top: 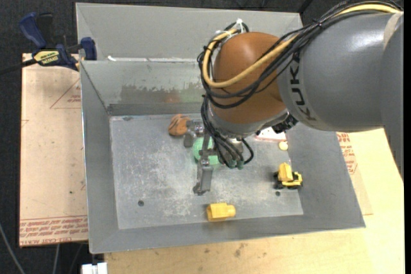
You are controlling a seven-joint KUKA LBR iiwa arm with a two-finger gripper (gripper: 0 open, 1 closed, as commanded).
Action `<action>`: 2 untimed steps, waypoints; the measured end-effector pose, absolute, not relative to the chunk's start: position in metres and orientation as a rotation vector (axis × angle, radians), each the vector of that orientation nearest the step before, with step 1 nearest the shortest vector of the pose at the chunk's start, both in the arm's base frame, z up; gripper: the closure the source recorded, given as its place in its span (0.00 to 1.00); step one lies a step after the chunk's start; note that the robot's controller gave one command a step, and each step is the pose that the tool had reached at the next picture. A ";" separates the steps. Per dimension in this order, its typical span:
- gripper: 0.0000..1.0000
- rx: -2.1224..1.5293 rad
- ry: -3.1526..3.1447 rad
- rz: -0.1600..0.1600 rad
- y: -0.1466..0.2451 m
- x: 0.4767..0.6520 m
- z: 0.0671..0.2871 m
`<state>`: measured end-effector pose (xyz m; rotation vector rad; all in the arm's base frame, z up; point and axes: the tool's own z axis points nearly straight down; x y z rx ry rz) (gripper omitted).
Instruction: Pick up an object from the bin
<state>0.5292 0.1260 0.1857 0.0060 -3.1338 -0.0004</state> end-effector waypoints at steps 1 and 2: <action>0.00 0.001 -3.142 -0.002 0.125 0.531 0.190; 0.00 -0.109 -3.144 -0.006 0.093 0.552 0.175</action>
Offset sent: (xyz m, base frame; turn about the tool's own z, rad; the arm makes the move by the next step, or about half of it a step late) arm 0.0737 -0.1223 -0.0535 0.2528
